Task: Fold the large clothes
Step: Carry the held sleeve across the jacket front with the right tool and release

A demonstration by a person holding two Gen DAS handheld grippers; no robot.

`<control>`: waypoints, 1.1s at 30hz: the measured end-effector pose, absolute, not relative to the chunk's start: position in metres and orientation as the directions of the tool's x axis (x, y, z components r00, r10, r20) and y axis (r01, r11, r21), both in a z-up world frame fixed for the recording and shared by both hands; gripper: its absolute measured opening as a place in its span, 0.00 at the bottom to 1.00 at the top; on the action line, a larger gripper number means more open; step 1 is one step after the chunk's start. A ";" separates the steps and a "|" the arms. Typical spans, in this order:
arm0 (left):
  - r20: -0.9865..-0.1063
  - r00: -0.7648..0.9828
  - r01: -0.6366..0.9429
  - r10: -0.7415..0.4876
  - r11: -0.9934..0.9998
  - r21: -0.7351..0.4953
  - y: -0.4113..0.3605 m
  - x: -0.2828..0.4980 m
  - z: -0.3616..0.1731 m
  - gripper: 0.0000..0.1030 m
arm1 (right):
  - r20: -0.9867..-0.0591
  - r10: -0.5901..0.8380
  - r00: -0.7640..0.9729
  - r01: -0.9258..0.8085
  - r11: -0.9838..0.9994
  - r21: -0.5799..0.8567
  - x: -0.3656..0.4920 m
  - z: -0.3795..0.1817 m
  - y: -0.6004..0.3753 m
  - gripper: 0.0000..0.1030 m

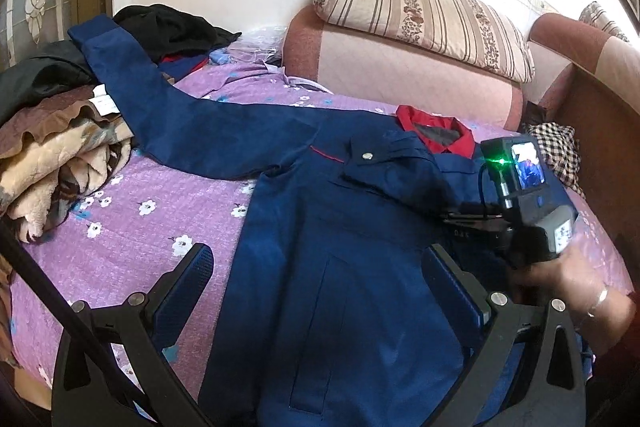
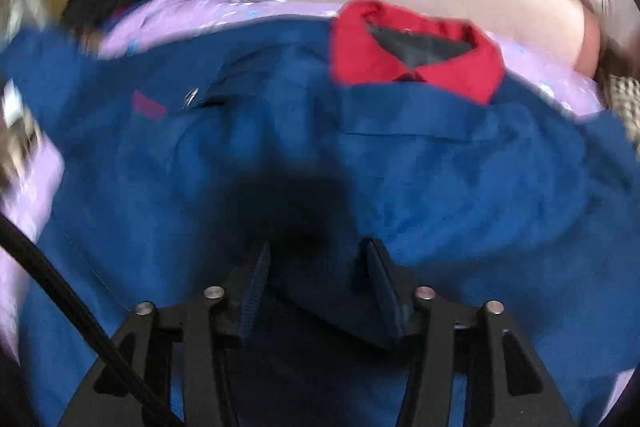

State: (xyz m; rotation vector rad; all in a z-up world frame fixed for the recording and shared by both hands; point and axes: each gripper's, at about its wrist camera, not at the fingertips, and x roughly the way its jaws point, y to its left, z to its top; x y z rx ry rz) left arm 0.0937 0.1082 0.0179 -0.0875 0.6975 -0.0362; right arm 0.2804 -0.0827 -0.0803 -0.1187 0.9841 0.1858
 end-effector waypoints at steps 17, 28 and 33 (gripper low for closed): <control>-0.646 0.762 -0.005 -0.053 0.996 -0.087 0.112 0.096 0.013 1.00 | -0.850 -0.132 0.511 0.143 0.987 -0.067 0.278 -0.078 -0.216 0.61; -0.645 0.763 -0.014 -0.047 0.996 -0.089 0.118 0.099 0.010 1.00 | -0.742 0.140 0.656 -0.416 0.887 -0.200 0.279 -0.020 -0.031 0.82; -0.652 0.757 -0.036 -0.037 0.994 -0.098 0.131 0.099 0.007 1.00 | -0.764 0.064 0.642 -0.420 0.863 -0.282 0.302 -0.066 -0.006 0.45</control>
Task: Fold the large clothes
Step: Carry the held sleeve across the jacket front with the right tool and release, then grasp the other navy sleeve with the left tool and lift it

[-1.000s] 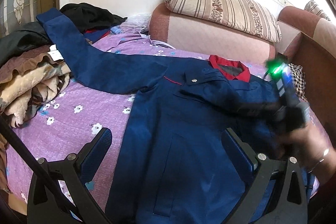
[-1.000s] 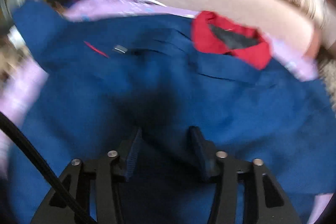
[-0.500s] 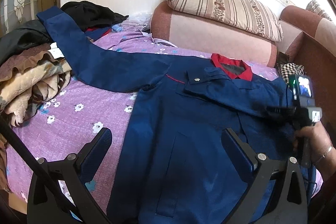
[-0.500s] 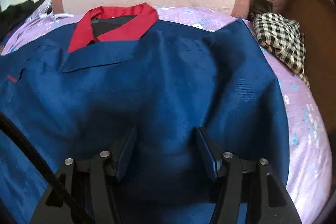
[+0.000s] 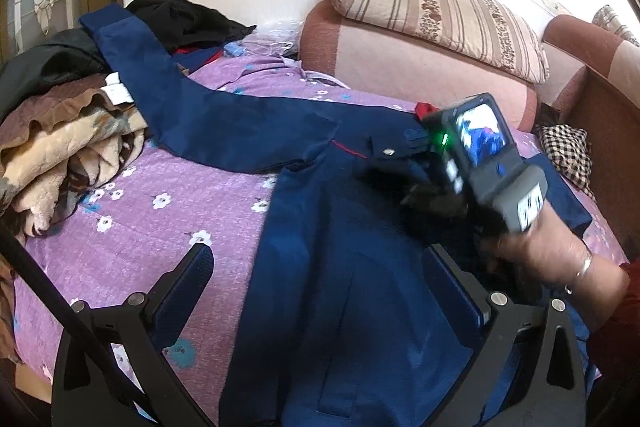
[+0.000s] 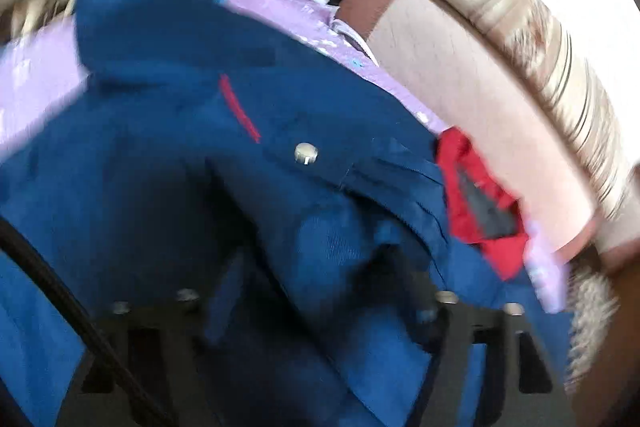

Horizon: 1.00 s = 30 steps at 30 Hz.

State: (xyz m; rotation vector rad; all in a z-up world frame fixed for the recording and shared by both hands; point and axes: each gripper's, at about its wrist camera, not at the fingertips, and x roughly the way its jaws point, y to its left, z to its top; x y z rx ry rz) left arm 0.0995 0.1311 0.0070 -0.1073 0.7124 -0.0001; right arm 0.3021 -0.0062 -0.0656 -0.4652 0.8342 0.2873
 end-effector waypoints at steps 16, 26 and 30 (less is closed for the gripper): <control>-0.657 0.753 -0.044 -0.023 0.995 -0.085 0.129 0.101 0.007 1.00 | -0.695 0.409 0.591 -0.391 0.899 0.197 0.271 -0.011 -0.043 0.63; -0.686 0.727 -0.066 0.024 0.997 -0.035 0.112 0.110 -0.003 1.00 | -0.778 -0.065 0.624 0.076 0.997 -0.022 0.258 -0.031 -0.200 0.65; -0.714 0.700 -0.062 0.013 0.997 -0.043 0.106 0.114 -0.002 1.00 | -0.864 -0.023 0.502 0.054 0.999 0.005 0.260 -0.066 -0.212 0.65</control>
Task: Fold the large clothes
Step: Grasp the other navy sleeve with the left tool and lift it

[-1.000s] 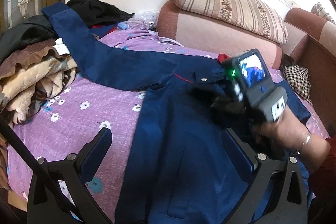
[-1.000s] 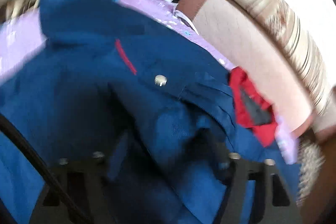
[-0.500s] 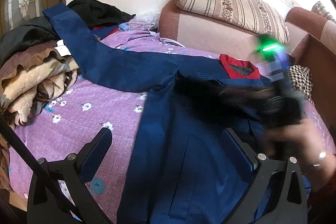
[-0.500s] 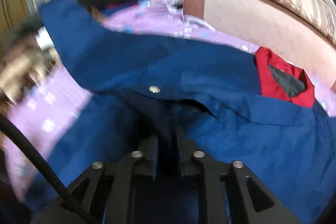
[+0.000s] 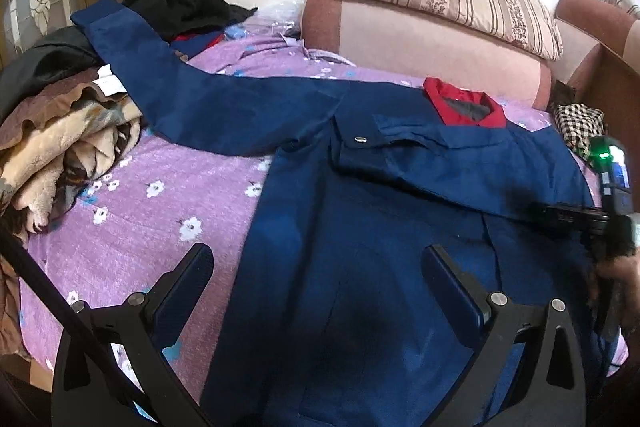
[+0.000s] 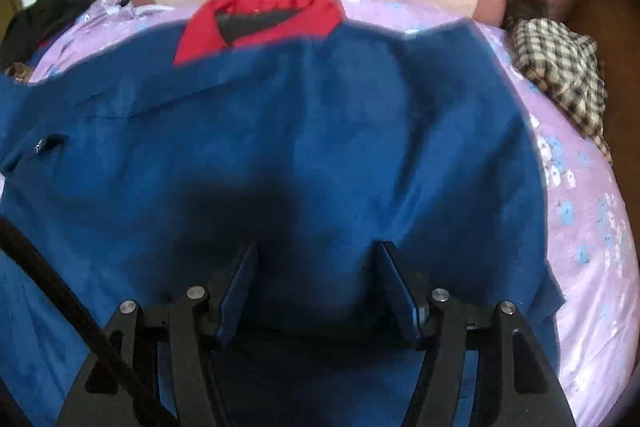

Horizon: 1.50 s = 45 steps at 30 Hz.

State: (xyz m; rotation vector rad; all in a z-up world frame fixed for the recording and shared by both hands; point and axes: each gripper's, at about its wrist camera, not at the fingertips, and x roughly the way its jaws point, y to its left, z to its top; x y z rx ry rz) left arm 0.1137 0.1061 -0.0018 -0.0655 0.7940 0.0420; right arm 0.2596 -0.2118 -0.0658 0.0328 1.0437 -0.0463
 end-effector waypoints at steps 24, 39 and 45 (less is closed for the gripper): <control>-0.653 0.757 -0.323 -0.010 0.864 -0.387 0.416 0.258 0.111 0.73 | -0.729 0.332 0.598 -0.331 0.931 0.153 0.160 -0.020 -0.156 0.80; -0.695 0.716 -0.359 -0.064 0.820 -0.445 0.454 0.336 0.045 0.24 | -0.732 0.377 0.568 -0.312 0.921 0.233 0.172 -0.037 -0.154 0.80; -0.643 0.765 -0.328 -0.027 0.843 -0.426 0.440 0.337 0.054 0.03 | -0.722 0.389 0.571 -0.307 0.918 0.252 0.176 -0.038 -0.154 0.80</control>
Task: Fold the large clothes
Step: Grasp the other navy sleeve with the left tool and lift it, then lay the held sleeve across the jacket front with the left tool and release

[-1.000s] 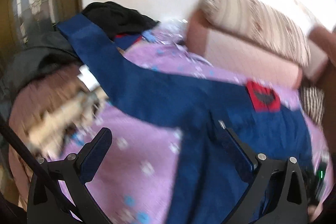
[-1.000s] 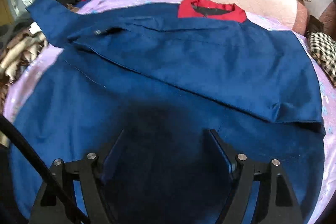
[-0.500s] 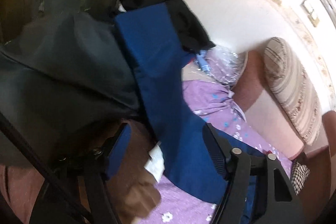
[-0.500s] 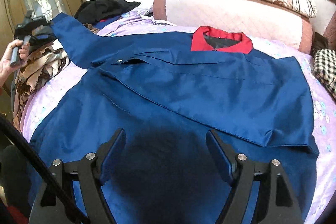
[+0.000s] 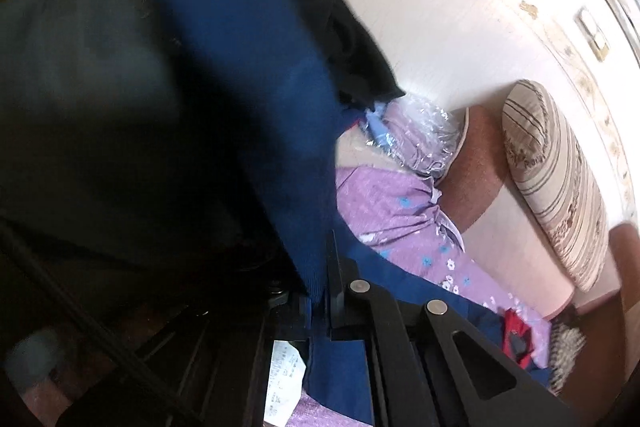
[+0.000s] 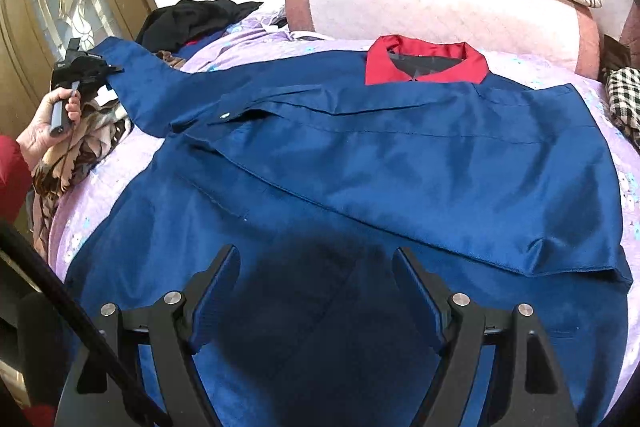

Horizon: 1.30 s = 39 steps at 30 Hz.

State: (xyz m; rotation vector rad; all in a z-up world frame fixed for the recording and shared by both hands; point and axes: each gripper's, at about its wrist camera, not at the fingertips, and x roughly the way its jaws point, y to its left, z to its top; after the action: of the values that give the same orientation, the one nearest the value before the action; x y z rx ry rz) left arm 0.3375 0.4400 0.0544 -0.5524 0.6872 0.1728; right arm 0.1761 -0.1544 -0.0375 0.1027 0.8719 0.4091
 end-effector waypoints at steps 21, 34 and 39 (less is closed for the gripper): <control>-0.529 0.821 0.125 -0.216 0.971 -0.202 0.170 0.334 0.195 0.03 | -0.541 0.340 0.769 -0.143 0.917 0.373 0.157 0.016 -0.232 0.80; -0.703 0.671 0.433 -0.234 0.894 0.116 -0.176 0.297 0.027 0.04 | -0.415 0.124 0.901 0.055 0.918 0.393 0.116 0.048 -0.320 0.80; -0.817 0.542 0.525 -0.197 0.838 0.146 -0.245 0.279 -0.061 0.49 | -0.400 0.024 0.916 0.146 0.909 0.389 0.108 0.052 -0.351 0.80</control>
State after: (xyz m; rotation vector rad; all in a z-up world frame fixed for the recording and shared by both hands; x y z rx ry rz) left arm 0.2787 -0.2450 -0.0609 0.4008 0.9027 -0.4427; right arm 0.1081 -0.3506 0.0518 0.4272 0.4107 -0.0649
